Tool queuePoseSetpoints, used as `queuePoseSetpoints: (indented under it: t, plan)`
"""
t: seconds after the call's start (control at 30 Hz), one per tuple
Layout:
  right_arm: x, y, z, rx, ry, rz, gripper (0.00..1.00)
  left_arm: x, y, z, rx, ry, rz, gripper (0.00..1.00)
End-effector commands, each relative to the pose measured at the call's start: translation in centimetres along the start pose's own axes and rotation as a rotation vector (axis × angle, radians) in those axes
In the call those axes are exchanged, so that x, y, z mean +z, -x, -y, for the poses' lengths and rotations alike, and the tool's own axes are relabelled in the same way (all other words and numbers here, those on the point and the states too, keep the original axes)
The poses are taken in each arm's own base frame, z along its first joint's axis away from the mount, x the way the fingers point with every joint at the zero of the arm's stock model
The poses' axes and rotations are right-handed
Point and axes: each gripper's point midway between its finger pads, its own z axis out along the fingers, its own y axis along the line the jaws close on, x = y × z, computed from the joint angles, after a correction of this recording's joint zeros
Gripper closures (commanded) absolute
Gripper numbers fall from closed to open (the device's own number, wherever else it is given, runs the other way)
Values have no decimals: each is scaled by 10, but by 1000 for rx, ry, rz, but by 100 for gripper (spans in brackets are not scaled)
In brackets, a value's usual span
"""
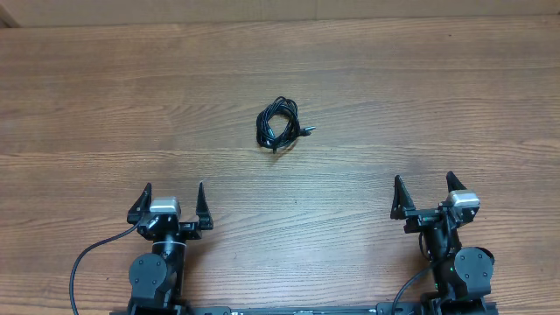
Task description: Untangle cables
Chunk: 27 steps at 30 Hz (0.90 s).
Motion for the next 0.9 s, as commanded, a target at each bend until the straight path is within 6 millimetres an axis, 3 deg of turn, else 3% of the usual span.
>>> queuePoseSetpoints:
  t: [0.0,0.3,0.5,0.87]
  plan:
    - [0,-2,3,-4,-16,2,0,0,1,-3,14,20,10,0]
    - [0,-2,1,74,-1,1,0,0,1,-3,14,20,10,0]
    - [-4,4,-27,82,155,-11,0,0,1,-3,14,20,10,1]
    - [-9,14,-30,83,166,-32,0,0,1,-1,15,10,10,0]
